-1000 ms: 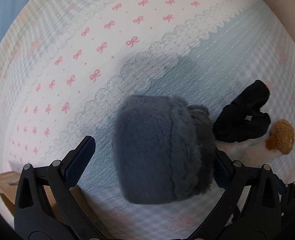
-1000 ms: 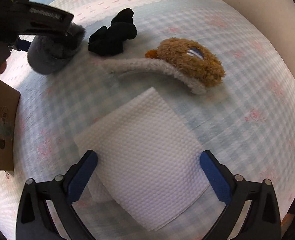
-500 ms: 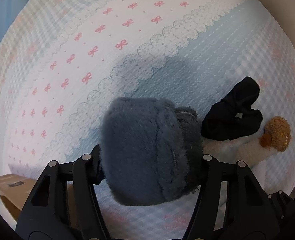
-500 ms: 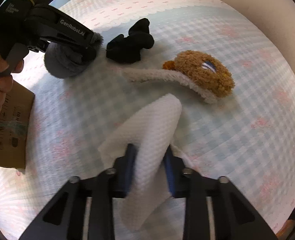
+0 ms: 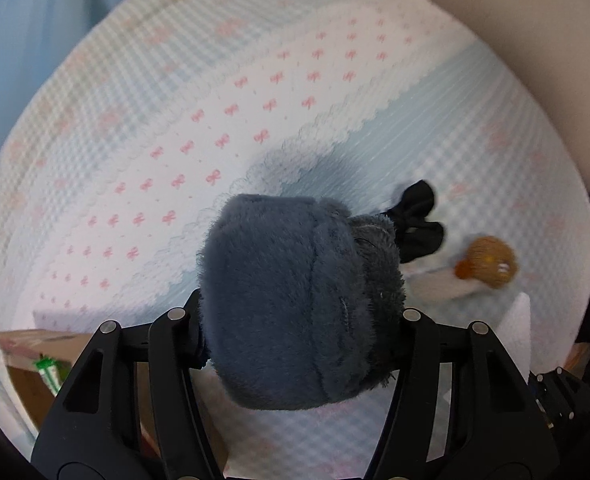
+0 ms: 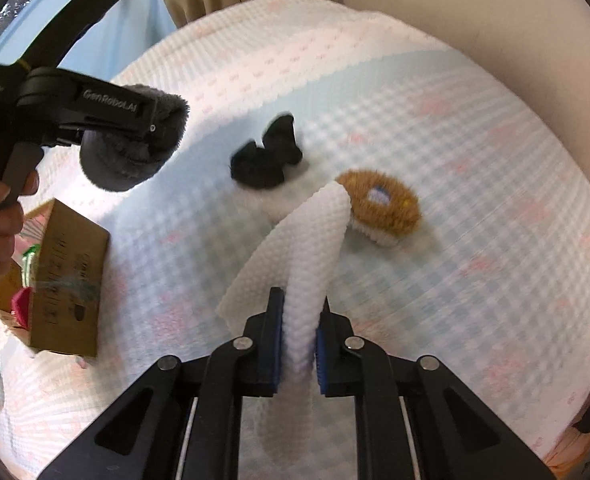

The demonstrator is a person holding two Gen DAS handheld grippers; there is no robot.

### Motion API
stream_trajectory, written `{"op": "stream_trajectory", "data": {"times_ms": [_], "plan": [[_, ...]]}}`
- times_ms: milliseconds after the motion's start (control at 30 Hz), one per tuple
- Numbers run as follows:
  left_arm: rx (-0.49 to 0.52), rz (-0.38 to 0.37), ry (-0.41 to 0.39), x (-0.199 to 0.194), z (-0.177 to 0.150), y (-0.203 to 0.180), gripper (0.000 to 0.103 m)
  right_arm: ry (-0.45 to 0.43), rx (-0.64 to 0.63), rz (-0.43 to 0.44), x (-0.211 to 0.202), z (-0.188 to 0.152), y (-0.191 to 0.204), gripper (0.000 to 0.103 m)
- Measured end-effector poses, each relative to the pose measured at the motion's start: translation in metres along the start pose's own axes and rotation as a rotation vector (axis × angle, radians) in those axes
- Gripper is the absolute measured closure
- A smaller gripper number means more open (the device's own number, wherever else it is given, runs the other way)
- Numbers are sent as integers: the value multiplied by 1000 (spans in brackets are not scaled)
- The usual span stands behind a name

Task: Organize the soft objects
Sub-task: 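Lift and carry the grey hat and white tissue with both tools over the box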

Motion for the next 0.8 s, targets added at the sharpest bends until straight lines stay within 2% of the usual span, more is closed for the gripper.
{"op": "stream_trajectory", "data": {"times_ms": [267, 400, 600, 800], "plan": [[-31, -46, -129, -80, -13, 27, 47, -86, -34, -26, -73, 19, 17, 91], [-73, -75, -196, -128, -35, 47, 47, -128, -57, -23, -110, 24, 36, 91], [-135, -93, -275, -184, -73, 92, 47, -205, -101, -10, -161, 30, 86, 91], [-222, -97, -326, -228, -122, 168, 47, -258, -170, 18, -197, 34, 160, 91]]}}
Point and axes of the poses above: each gripper's, at about its wrist camera, not at the fingertips, and x roughly the way its jaws point, y to its left, z to its top, the point moved 6 cm from there along x, roughly the way its jaws point, and after that the axes turned 3 degrees about y, right-handed, at the moved point
